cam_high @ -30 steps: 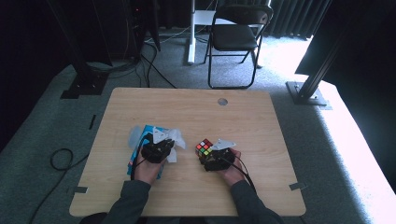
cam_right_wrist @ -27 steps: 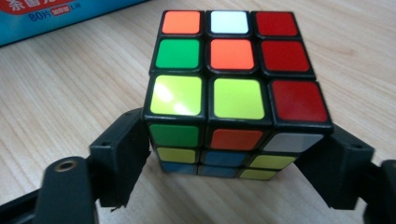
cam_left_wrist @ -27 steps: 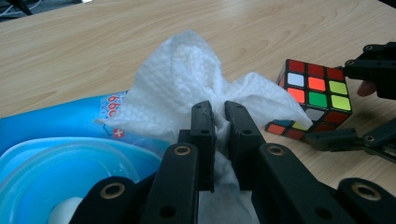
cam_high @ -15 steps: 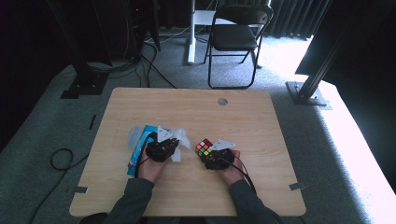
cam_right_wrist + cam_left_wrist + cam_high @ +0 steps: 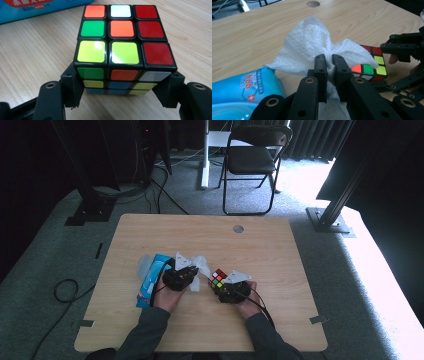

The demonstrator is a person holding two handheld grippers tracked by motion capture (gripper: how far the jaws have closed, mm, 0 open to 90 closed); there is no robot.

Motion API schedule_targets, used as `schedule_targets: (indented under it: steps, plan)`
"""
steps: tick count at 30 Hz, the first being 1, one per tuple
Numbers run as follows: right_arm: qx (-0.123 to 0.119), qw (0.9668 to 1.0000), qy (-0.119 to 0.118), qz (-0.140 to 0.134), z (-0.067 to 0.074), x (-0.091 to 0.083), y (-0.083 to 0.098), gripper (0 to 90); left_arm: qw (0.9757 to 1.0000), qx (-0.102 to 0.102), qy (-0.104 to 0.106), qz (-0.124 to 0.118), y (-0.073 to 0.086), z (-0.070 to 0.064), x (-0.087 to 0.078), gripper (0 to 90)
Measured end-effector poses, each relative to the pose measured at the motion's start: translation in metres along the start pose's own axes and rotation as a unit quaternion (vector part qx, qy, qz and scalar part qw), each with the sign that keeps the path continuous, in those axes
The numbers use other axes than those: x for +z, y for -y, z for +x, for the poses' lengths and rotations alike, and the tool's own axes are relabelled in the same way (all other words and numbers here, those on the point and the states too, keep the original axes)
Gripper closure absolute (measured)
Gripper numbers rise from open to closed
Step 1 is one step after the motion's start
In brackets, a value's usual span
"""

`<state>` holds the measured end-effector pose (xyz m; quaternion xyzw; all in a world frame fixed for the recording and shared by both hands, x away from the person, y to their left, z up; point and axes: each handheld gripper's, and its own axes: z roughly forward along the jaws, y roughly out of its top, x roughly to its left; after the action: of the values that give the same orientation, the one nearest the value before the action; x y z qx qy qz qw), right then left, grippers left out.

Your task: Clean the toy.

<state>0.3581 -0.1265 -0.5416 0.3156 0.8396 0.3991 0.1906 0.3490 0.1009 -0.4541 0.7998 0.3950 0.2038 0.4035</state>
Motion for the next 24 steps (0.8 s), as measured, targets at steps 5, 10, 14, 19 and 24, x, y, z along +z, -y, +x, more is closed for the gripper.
schedule_targets:
  steps: [5, 10, 14, 19, 24]
  plan:
    - [-0.002, 1.0000, -0.002, -0.002, 0.001, -0.002, -0.001, 34.0, 0.9999, 0.008, 0.010, 0.002, -0.003, -0.006, 0.008, 83.5]
    - [-0.003, 1.0000, -0.001, -0.001, 0.001, -0.003, -0.002, 34.0, 0.9995, 0.016, 0.026, 0.002, -0.005, -0.013, 0.015, 83.5]
    - [-0.002, 1.0000, -0.002, -0.003, 0.002, -0.003, -0.005, 34.0, 0.9989, 0.025, 0.039, 0.003, -0.007, -0.019, 0.022, 83.5]
    - [-0.003, 1.0000, -0.004, -0.004, 0.003, -0.002, -0.006, 34.1, 0.9984, 0.034, 0.045, 0.010, -0.008, -0.025, 0.032, 83.6]
    - [-0.005, 0.9999, -0.010, -0.007, 0.003, -0.003, -0.006, 34.1, 0.9980, 0.043, 0.044, 0.018, -0.010, -0.027, 0.039, 83.6]
